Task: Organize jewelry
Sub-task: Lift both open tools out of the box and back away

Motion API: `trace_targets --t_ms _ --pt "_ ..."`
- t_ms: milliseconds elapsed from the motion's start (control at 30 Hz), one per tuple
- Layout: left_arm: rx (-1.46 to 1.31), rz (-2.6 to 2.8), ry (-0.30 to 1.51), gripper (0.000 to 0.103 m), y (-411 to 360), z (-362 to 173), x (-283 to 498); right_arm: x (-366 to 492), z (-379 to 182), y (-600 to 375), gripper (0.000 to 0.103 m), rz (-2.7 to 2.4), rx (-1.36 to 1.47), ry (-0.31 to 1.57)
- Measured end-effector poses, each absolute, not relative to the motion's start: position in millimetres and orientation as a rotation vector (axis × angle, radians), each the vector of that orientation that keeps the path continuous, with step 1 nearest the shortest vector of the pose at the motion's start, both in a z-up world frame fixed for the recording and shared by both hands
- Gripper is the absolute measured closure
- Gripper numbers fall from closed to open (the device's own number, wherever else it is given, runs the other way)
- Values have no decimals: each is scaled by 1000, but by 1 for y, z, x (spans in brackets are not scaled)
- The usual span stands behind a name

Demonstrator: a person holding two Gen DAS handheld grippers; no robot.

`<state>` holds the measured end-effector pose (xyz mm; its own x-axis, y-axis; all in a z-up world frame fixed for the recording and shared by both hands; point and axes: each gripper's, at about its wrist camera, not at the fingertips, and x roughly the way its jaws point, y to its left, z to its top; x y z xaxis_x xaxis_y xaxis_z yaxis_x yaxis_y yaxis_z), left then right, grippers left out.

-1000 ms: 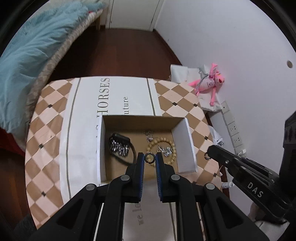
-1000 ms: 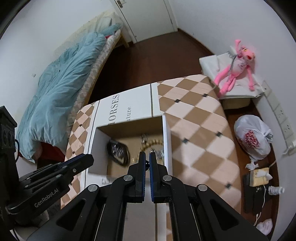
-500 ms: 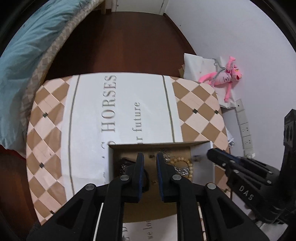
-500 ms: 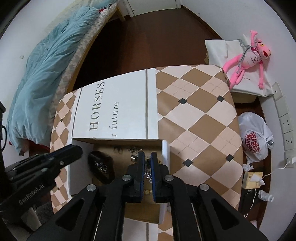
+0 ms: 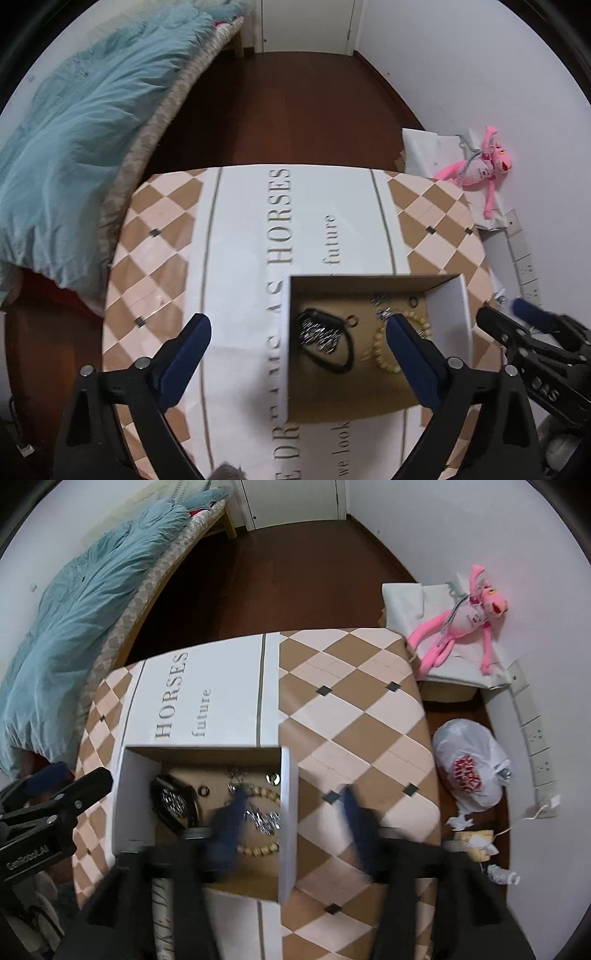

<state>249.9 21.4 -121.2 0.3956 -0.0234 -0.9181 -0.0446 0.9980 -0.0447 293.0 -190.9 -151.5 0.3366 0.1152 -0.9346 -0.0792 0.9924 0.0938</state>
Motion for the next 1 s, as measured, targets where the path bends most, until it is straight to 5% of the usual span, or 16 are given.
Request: trace_targets --t_ms 67,133,167,533,1000 --pt "-54 33 1144 5 22 -122 238 282 -153 -189 26 103 4 1218" --pt "-53 48 1127 3 24 -124 226 271 -157 -188 3 81 -13 1222" --pt "-49 54 1120 2 24 -125 221 264 -159 -188 1 72 -24 1219" --pt "-50 88 1100 1 25 -122 188 228 -155 -187 1 24 -49 1197" --pt "-38 41 974 1 16 -49 117 153 -66 -201 1 8 -33 1032"
